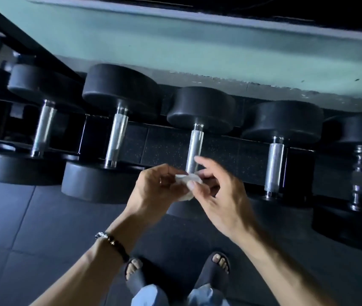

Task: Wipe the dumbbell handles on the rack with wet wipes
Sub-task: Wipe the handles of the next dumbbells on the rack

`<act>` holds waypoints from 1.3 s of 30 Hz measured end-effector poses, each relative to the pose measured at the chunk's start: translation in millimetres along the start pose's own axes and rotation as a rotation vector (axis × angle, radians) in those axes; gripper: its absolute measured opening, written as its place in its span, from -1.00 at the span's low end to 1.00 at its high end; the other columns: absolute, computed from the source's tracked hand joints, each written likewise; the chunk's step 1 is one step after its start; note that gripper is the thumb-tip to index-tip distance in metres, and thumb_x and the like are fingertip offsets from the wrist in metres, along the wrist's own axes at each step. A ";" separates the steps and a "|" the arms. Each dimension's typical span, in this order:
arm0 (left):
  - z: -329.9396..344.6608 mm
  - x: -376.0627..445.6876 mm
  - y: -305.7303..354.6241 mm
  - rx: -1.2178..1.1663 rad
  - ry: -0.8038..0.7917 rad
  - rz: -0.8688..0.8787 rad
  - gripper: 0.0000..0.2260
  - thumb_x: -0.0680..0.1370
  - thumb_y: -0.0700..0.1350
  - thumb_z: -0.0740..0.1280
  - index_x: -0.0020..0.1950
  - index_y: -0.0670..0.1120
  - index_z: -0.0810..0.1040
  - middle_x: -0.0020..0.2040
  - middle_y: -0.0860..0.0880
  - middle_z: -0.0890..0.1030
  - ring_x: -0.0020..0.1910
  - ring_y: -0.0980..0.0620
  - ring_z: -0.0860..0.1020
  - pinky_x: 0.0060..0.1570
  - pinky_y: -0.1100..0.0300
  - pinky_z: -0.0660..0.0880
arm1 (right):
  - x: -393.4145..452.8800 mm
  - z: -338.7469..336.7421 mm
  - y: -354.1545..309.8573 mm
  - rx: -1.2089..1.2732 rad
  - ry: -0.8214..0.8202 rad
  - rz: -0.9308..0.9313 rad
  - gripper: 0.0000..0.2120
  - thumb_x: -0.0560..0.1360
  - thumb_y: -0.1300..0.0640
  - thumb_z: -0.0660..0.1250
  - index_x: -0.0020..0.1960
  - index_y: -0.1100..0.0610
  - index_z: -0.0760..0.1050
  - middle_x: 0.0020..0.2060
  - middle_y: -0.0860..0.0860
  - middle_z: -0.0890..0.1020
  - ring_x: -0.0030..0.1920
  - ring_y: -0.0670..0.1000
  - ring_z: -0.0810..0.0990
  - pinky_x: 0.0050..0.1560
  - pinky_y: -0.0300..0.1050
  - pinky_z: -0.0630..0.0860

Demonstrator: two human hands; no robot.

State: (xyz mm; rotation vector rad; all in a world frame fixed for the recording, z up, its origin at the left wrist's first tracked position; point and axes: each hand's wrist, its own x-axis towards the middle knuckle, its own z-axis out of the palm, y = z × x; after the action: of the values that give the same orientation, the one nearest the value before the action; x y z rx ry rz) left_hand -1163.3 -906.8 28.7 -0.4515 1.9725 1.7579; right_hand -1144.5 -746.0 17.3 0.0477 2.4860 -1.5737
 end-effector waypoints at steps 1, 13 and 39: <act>2.4 1.7 -1.3 0.043 0.031 0.034 -0.85 0.41 -0.35 0.51 -0.08 -0.19 0.64 -0.24 -0.15 0.70 -0.26 0.04 0.69 -0.24 0.27 0.59 | 3.4 -0.9 0.8 0.018 -0.023 0.015 -0.77 0.56 0.00 0.40 0.17 0.02 0.63 -0.13 -0.19 0.67 -0.09 -0.20 0.63 -0.06 -0.33 0.50; -9.1 20.2 -40.4 0.344 0.216 0.333 -0.82 0.50 -0.13 0.45 0.08 -0.02 0.61 -0.01 0.13 0.66 -0.01 0.23 0.61 -0.01 0.48 0.46 | 48.5 -3.1 20.9 -0.160 0.156 0.085 -0.88 0.50 0.28 0.46 -0.07 0.08 0.69 -0.24 -0.15 0.66 -0.22 -0.24 0.62 -0.18 -0.46 0.49; 43.2 33.4 -85.2 0.554 0.608 0.273 -0.58 0.50 0.17 0.16 0.18 -0.07 0.52 0.18 0.06 0.45 0.11 0.07 0.46 0.09 0.08 0.45 | 112.5 -7.6 113.7 -0.668 -0.252 -1.014 -0.67 0.54 0.49 0.25 0.23 0.31 0.59 0.17 0.10 0.64 -0.17 0.10 0.45 -0.12 -0.04 0.53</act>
State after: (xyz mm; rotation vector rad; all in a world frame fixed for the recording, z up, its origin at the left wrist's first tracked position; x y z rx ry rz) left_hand -1141.3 -873.3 -64.2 -0.5848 2.9438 1.1924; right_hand -1240.7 -698.8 -101.6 -1.5770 2.7810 -0.7191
